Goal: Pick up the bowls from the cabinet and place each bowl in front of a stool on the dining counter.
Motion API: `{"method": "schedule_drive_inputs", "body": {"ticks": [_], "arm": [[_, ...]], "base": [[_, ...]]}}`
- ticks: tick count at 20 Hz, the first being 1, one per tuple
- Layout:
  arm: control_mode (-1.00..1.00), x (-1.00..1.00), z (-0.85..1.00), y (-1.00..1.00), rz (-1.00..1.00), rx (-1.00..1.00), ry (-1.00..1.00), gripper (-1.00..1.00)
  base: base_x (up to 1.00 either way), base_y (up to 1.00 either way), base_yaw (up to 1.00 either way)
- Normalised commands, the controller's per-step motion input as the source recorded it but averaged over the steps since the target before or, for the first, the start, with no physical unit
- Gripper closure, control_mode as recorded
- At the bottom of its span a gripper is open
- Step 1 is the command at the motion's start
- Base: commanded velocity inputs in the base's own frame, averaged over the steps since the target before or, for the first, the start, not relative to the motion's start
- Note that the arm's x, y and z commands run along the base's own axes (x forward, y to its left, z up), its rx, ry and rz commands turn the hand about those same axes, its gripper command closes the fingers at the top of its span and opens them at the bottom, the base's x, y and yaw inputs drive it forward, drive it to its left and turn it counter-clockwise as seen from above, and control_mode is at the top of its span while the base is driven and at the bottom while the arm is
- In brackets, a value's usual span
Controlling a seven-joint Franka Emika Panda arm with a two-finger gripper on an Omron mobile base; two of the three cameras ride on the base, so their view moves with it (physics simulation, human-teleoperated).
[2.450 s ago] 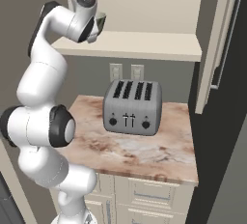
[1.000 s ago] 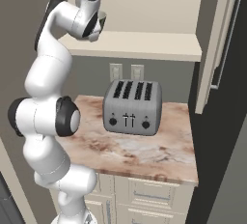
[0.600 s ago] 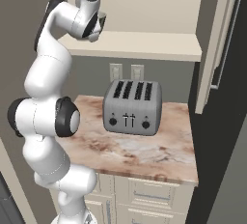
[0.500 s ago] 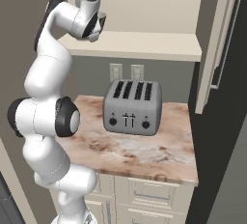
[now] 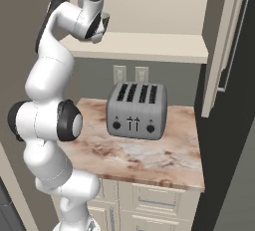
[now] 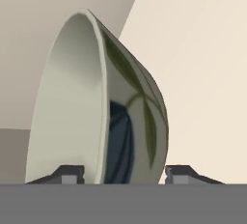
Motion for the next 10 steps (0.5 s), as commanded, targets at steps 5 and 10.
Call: {"method": "schedule_drive_inputs", "body": {"ticks": [5,10], "arm": [[-1.00,0.00,0.00,0.00,0.00,0.00,0.00,1.00],[-1.00,0.00,0.00,0.00,0.00,0.00,0.00,1.00]], "base": [[0.00,0.00,0.00],[0.00,0.00,0.00]]}}
